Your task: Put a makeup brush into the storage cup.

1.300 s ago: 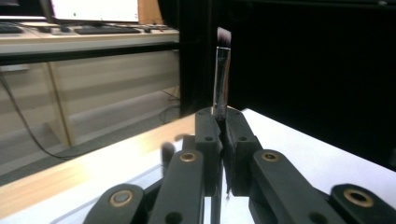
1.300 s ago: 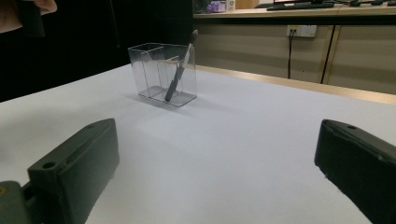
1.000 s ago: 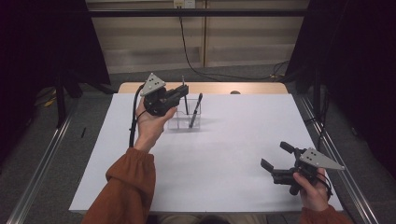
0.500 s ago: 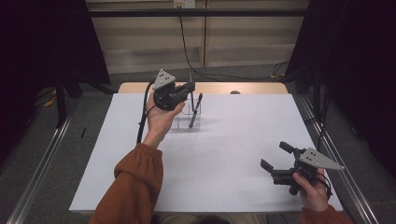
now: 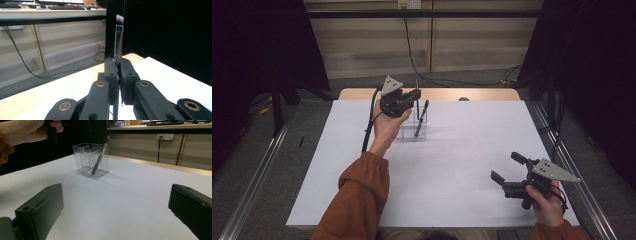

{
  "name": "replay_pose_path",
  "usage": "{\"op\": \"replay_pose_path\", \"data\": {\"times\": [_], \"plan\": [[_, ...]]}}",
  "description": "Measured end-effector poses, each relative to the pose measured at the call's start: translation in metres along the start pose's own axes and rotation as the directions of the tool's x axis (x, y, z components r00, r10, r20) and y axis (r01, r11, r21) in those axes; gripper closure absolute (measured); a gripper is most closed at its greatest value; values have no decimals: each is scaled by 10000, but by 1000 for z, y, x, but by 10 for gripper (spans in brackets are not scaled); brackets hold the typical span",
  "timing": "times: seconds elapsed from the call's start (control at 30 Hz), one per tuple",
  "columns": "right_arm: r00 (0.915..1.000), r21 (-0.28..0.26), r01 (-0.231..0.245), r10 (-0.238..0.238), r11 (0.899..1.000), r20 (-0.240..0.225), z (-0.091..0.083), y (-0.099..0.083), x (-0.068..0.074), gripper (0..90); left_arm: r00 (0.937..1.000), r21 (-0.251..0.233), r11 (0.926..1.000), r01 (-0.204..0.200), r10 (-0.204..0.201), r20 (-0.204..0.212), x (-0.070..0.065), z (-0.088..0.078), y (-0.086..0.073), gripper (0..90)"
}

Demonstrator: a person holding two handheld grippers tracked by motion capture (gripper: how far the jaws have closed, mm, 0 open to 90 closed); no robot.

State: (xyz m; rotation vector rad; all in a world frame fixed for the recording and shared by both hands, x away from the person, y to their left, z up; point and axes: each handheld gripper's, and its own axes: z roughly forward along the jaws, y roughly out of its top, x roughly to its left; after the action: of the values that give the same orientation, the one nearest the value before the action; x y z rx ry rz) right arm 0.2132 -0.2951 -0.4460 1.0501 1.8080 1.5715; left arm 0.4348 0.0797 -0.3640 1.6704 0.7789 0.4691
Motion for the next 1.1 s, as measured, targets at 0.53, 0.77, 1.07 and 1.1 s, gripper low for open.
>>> {"op": "replay_pose_path", "data": {"times": [0.53,0.77,1.07,1.1], "plan": [[10000,23,-24,24,10000,86,0,0,0,0,9998,430,9988,-216,214,54,0,8,-15,859],[10000,36,-12,12,10000,77,0,0,0,0,9999,626,9980,-114,108,96,2,12,-23,858],[10000,39,-4,3,10000,70,0,-1,1,0,9999,802,9967,-107,98,113,2,14,-31,858],[10000,31,-20,20,10000,61,0,-1,1,0,9998,818,9966,-133,121,151,2,14,-31,858]]}}
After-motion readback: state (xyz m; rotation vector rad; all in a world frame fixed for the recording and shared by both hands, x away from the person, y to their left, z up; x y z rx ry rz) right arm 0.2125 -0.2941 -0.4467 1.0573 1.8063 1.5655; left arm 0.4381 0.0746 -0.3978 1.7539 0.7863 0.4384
